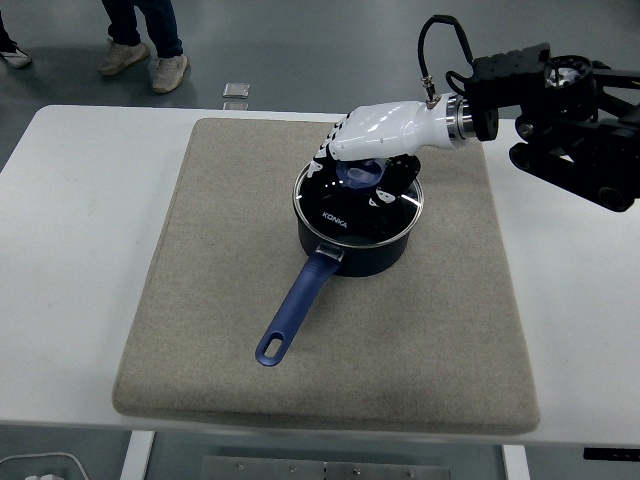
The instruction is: Lift the pot lid and place it to the right of the pot.
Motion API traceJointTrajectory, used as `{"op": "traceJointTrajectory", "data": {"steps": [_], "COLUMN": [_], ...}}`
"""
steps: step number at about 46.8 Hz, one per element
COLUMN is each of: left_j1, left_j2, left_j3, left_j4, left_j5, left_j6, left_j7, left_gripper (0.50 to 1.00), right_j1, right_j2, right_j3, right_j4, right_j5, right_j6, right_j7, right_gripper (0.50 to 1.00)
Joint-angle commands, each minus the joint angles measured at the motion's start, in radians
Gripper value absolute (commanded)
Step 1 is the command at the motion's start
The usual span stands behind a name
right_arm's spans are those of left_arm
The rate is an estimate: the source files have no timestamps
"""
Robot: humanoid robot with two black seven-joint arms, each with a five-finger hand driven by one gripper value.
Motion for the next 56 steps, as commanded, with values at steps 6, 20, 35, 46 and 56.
{"op": "traceJointTrajectory", "data": {"steps": [6, 20, 35, 46, 56], "left_j1": [0.000, 0.000, 0.000, 0.000, 0.000], "left_j2": [0.000, 0.000, 0.000, 0.000, 0.000], "left_j3": [0.000, -0.001, -0.001, 0.000, 0.000], "left_j4": [0.000, 0.000, 0.000, 0.000, 0.000], "left_j5": [0.000, 0.000, 0.000, 0.000, 0.000], "left_j6": [0.000, 0.000, 0.000, 0.000, 0.000], "left_j7": [0.000, 0.000, 0.000, 0.000, 0.000], "left_gripper": [1.000, 1.000, 1.000, 1.000, 1.000], "right_j1": [0.013, 0.008, 0.002, -0.013, -0.012], "right_j2": [-0.004, -0.004, -0.004, -0.003, 0.002], "right_j3": [-0.003, 0.002, -0.001, -0.001, -0.001], "right_j4": [-0.005, -0.014, -0.034, -0.057, -0.057], "right_j5": [-0.009, -0.009, -0.033, -0.066, -0.064], "right_j6": [-0.003, -0.003, -0.013, -0.046, -0.046], "right_j7": [0.000, 0.000, 0.000, 0.000, 0.000], "right_gripper": [0.791, 0.791, 0.791, 0.791, 0.791]}}
